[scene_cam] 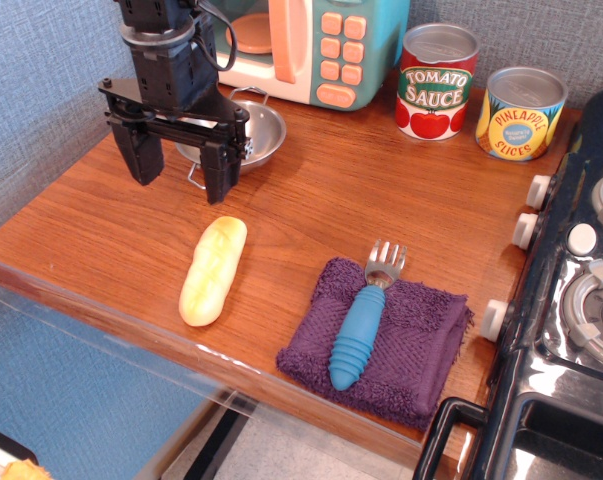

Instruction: Move the corn to the bottom middle of the table

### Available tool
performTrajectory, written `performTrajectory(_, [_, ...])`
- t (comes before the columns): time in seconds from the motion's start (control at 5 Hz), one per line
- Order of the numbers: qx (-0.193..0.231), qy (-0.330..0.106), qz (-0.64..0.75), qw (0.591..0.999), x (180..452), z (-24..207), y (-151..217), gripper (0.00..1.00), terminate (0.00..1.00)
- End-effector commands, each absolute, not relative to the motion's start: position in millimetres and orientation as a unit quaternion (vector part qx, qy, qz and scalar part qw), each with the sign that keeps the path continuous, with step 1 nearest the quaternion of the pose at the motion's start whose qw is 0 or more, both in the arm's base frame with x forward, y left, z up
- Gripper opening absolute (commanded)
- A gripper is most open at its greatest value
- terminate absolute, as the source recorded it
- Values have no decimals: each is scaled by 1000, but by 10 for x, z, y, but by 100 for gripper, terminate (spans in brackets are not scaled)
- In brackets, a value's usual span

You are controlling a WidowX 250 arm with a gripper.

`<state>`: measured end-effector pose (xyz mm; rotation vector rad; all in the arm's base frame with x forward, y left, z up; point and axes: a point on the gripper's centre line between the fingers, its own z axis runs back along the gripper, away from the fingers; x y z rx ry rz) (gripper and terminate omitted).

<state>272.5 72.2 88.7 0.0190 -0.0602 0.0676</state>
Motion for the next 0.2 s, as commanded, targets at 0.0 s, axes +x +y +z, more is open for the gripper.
performTrajectory(0.0, [15,-49,37,998,2747,1015,806,100,100])
